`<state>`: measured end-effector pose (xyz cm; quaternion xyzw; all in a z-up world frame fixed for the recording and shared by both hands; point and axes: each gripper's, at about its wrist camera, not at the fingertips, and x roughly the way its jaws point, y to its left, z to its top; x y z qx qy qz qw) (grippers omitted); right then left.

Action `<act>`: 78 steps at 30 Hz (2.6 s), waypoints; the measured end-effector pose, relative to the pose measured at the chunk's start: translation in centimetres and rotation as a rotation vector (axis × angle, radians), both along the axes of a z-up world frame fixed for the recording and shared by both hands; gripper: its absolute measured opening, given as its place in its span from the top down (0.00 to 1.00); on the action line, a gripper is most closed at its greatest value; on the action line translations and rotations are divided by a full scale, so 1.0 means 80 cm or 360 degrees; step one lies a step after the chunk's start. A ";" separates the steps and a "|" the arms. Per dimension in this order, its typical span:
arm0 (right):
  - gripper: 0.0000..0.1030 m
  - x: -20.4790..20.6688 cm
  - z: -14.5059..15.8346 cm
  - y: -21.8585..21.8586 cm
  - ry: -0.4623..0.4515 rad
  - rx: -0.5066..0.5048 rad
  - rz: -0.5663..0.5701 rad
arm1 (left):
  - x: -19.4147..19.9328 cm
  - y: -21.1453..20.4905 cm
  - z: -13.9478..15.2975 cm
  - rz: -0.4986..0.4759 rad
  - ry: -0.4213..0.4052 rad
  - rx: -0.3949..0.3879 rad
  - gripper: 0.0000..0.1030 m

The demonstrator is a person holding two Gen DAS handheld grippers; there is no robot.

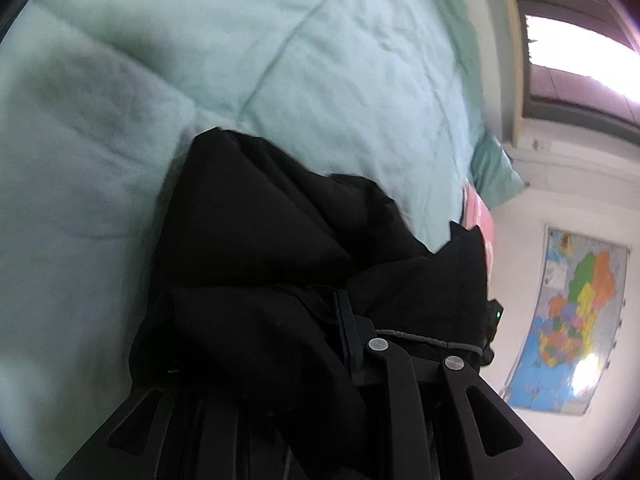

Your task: Fold large clothes

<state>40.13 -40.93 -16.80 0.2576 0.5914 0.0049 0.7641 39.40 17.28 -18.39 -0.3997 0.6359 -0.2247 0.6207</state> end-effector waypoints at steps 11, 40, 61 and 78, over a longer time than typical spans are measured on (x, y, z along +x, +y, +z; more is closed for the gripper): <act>0.35 -0.095 0.138 -0.038 -0.0220 0.0090 0.0061 | -0.100 0.071 0.137 -0.0071 -0.0343 -0.0216 0.41; 0.67 0.052 0.026 -0.012 -0.0326 -0.0188 0.0380 | 0.044 0.033 0.044 -0.0100 -0.0303 0.0284 0.35; 0.77 0.028 0.129 -0.015 -0.0484 -0.0521 0.0197 | 0.047 0.012 0.156 0.0152 -0.0704 0.0575 0.92; 0.46 0.040 0.073 -0.026 -0.0172 -0.0460 -0.0026 | 0.057 0.074 0.089 0.0222 -0.0339 0.0643 0.81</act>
